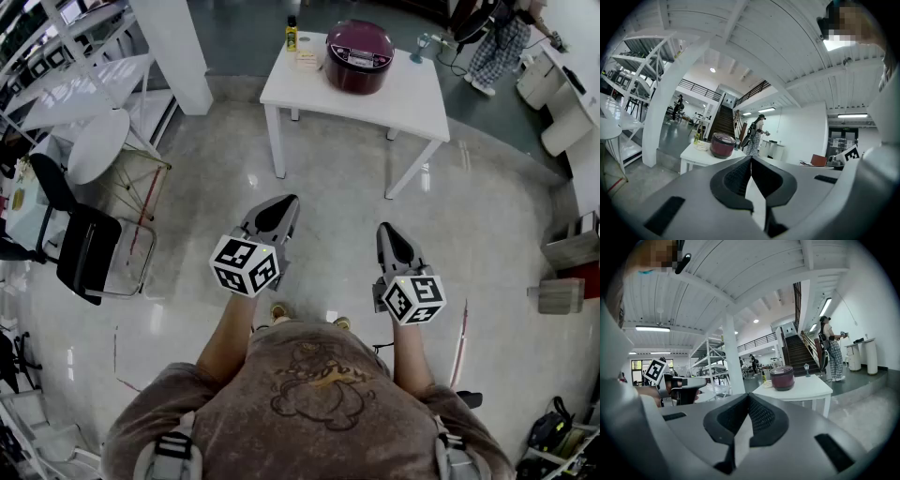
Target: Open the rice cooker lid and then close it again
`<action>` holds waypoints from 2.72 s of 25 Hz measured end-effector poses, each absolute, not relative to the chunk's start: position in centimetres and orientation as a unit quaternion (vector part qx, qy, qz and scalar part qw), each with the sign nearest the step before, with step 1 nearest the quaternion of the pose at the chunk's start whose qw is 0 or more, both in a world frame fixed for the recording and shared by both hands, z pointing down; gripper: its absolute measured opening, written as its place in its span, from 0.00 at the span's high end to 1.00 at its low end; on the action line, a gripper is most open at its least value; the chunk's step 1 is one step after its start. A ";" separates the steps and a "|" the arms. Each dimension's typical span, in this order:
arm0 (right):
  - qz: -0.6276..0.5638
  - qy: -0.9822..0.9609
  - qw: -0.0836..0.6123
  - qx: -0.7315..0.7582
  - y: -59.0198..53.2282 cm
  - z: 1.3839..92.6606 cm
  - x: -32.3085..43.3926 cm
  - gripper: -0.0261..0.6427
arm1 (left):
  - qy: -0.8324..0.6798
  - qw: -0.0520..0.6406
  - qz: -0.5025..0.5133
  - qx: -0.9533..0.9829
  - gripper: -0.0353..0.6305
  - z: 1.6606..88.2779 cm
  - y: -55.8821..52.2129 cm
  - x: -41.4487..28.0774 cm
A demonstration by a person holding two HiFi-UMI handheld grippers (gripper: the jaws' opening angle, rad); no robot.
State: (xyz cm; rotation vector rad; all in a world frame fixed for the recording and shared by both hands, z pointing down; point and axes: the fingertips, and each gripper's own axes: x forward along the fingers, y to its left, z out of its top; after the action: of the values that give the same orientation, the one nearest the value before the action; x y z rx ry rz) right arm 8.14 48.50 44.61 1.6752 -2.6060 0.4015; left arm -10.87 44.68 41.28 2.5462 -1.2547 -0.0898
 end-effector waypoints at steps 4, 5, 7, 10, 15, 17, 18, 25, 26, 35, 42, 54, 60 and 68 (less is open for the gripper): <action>0.126 -0.833 0.003 0.539 47.9 44.8 6.5 0.96 | -0.434 0.142 -0.022 0.889 0.91 41.5 44.2 -12.0; 0.128 -0.832 0.000 0.540 47.9 44.9 6.1 0.96 | -0.432 0.142 -0.022 0.891 0.91 41.6 44.1 -12.2; 0.134 -0.828 -0.003 0.544 48.1 45.2 5.3 0.96 | -0.425 0.144 -0.019 0.893 0.91 41.9 44.0 -12.7; 0.139 -0.819 0.001 0.556 48.5 45.9 4.2 0.96 | -0.412 0.139 -0.010 0.901 0.91 42.3 44.0 -13.7; 0.152 -0.807 -0.006 0.570 49.2 47.3 2.4 0.96 | -0.394 0.140 -0.002 0.908 0.91 43.0 43.5 -15.5; 0.149 -0.806 -0.004 0.573 49.1 47.2 2.1 0.96 | -0.389 0.139 -0.006 0.911 0.91 43.0 43.0 -15.5; 0.145 -0.806 -0.003 0.573 48.8 47.0 2.1 0.96 | -0.387 0.139 -0.008 0.912 0.91 42.9 42.6 -15.4; 0.144 -0.801 -0.007 0.581 45.0 47.1 2.5 0.96 | -0.380 0.139 -0.010 0.915 0.91 43.3 39.8 -15.1; 0.143 -0.802 -0.007 0.580 44.3 47.1 2.5 0.96 | -0.381 0.138 -0.009 0.914 0.91 43.4 39.1 -15.0; 0.137 -0.806 -0.012 0.576 34.9 46.5 4.0 0.96 | -0.389 0.142 -0.019 0.910 0.91 43.3 30.7 -14.1; 0.138 -0.812 -0.012 0.567 26.0 45.8 6.1 0.96 | -0.394 0.139 -0.022 0.908 0.91 42.5 22.0 -11.8; 0.148 -0.837 -0.002 0.527 12.8 45.7 9.3 0.96 | -0.431 0.145 -0.025 0.890 0.91 41.6 9.1 -8.4; 0.154 -0.844 0.001 0.514 7.9 46.3 11.8 0.96 | -0.448 0.139 -0.022 0.883 0.91 42.1 4.7 -6.7; 0.160 -0.850 0.007 0.501 3.7 46.7 11.7 0.96 | -0.466 0.153 -0.029 0.871 0.91 42.8 0.5 -7.2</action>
State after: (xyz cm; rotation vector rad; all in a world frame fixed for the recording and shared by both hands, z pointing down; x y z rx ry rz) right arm 11.68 3.65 46.75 1.5674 -2.6592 0.5018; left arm -7.20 0.52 42.76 2.4972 -1.3363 -0.0832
